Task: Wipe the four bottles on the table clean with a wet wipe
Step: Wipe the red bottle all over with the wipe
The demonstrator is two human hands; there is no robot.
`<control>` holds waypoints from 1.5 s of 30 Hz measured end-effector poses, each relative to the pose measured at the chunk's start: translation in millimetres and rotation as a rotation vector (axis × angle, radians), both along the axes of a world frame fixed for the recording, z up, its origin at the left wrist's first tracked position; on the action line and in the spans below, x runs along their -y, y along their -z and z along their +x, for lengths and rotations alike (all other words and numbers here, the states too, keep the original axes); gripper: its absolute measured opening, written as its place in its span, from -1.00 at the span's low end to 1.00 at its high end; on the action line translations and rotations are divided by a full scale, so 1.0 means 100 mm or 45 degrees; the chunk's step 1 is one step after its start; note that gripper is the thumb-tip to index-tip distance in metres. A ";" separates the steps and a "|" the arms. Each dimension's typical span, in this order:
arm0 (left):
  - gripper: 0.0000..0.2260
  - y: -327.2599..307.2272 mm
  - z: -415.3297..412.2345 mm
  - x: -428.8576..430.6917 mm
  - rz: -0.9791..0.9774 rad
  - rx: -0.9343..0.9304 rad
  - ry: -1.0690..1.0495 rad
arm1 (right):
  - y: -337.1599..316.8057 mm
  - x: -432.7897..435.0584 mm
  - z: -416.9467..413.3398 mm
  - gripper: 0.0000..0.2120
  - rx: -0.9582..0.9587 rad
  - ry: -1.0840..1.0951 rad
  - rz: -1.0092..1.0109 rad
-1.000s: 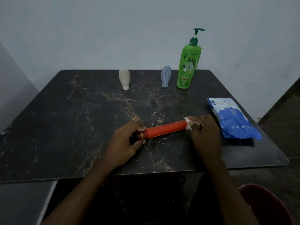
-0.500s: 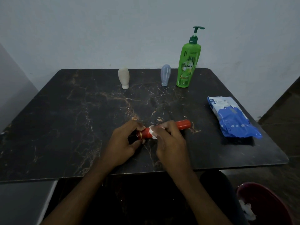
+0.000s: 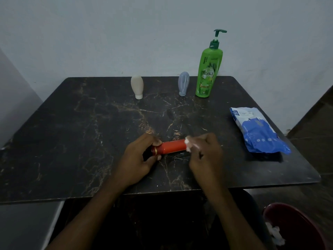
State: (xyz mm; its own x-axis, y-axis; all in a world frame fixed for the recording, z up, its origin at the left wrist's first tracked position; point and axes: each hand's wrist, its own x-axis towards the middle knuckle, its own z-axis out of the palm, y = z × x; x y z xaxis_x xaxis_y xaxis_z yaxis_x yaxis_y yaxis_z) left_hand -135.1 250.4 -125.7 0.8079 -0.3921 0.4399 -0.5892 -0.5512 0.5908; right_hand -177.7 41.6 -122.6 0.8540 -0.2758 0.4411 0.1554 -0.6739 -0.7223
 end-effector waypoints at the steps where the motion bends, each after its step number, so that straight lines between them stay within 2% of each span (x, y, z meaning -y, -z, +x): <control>1: -0.65 0.00 0.00 0.00 0.014 0.001 0.005 | 0.01 -0.11 -0.04 -0.80 0.040 -0.069 -0.038; 5: -0.63 0.05 0.01 0.00 0.106 -0.012 0.005 | 0.10 -0.20 -0.11 -0.84 0.088 -0.188 -0.081; 11: -0.63 0.07 0.04 0.01 0.161 -0.061 0.026 | 0.08 0.22 -0.07 -0.83 0.014 0.006 0.019; 15: -0.63 0.08 0.03 0.01 0.153 -0.059 0.036 | 0.10 0.52 0.00 -0.83 -0.084 0.162 -0.025; 21: -0.64 0.10 0.01 0.00 0.151 -0.093 0.025 | 0.14 0.60 0.05 -0.80 -0.145 0.202 -0.048; 26: -0.47 0.10 0.04 0.01 0.145 -0.130 -0.078 | 0.11 0.64 0.07 -0.78 -0.181 0.201 -0.040; 31: -0.36 0.10 0.10 0.00 0.199 -0.199 -0.053 | 0.07 0.54 0.10 -0.81 -0.245 0.256 -0.034; 37: -0.33 0.12 0.12 0.01 0.186 -0.224 -0.070 | 0.05 -0.19 0.00 -0.92 -0.140 0.113 -0.046; 40: -0.39 0.13 0.12 0.01 0.192 -0.187 -0.056 | 0.09 -0.59 -0.11 -0.95 -0.045 -0.005 -0.118; 45: -0.41 0.13 0.11 0.00 0.205 -0.169 -0.061 | 0.14 -0.55 -0.12 -0.94 0.017 -0.078 -0.113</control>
State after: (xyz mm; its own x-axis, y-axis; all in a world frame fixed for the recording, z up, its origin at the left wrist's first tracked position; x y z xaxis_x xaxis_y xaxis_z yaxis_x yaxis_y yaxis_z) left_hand -123.8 250.6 -138.3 0.8742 -0.4082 0.2631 -0.4826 -0.6704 0.5636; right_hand -190.1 96.2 -137.0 0.8620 -0.1823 0.4730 0.2078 -0.7241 -0.6577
